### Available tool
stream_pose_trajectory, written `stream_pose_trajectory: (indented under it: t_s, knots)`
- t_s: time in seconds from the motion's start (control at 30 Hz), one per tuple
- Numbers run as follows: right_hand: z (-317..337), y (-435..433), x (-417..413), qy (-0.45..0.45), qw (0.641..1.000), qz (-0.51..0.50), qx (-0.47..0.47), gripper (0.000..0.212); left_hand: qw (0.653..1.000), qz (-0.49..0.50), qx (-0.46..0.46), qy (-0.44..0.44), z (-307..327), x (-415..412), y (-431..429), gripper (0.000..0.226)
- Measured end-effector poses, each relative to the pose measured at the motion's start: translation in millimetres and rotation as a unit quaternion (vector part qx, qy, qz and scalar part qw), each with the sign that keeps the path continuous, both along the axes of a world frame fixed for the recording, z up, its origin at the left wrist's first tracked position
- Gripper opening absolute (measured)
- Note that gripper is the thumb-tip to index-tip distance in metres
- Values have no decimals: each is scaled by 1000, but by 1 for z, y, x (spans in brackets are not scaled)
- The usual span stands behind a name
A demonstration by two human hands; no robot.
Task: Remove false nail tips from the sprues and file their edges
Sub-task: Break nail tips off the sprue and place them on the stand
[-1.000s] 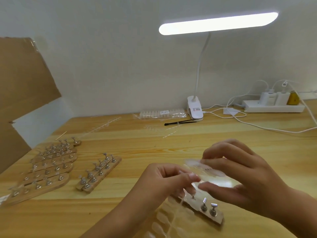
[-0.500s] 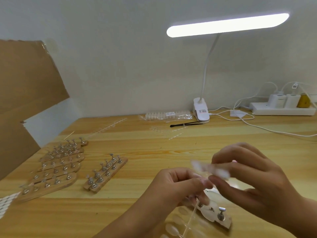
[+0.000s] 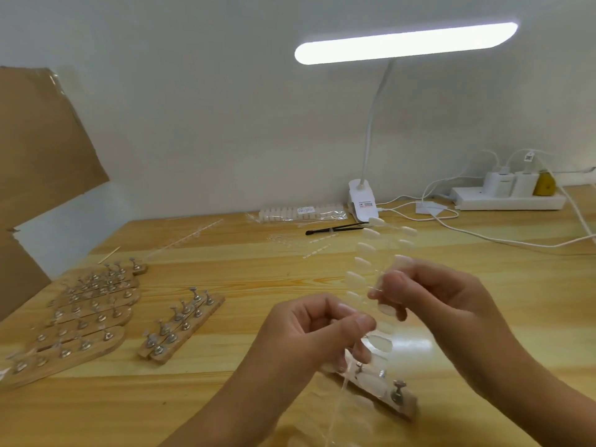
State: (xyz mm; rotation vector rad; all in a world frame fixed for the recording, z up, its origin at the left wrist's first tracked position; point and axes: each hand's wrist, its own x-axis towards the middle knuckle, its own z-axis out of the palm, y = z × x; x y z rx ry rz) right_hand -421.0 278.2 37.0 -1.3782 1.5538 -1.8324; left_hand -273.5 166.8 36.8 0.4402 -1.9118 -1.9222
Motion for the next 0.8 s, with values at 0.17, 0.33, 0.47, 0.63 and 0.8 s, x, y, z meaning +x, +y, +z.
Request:
stream_pose_trajectory:
  t_s: [0.17, 0.33, 0.47, 0.63, 0.8]
  knots:
    - [4, -4, -1, -100, 992, 43, 67, 19, 999, 17, -35, 27, -2, -1, -1, 13]
    - [4, -5, -2, -157, 981, 65, 89, 21, 996, 40, -72, 35, -8, -1, 0, 20]
    - [3, -8, -2, -234, 964, 84, 98, 18, 994, 41, -97, 21, -12, -1, -1, 28]
    - [0, -6, -3, -158, 983, 74, 57, 12, 998, 43, -39, 27, -12, -4, -2, 19]
    - [-7, -3, -1, 313, 943, -74, -80, 12, 998, 65, -4, -1, -12, -4, -4, 24]
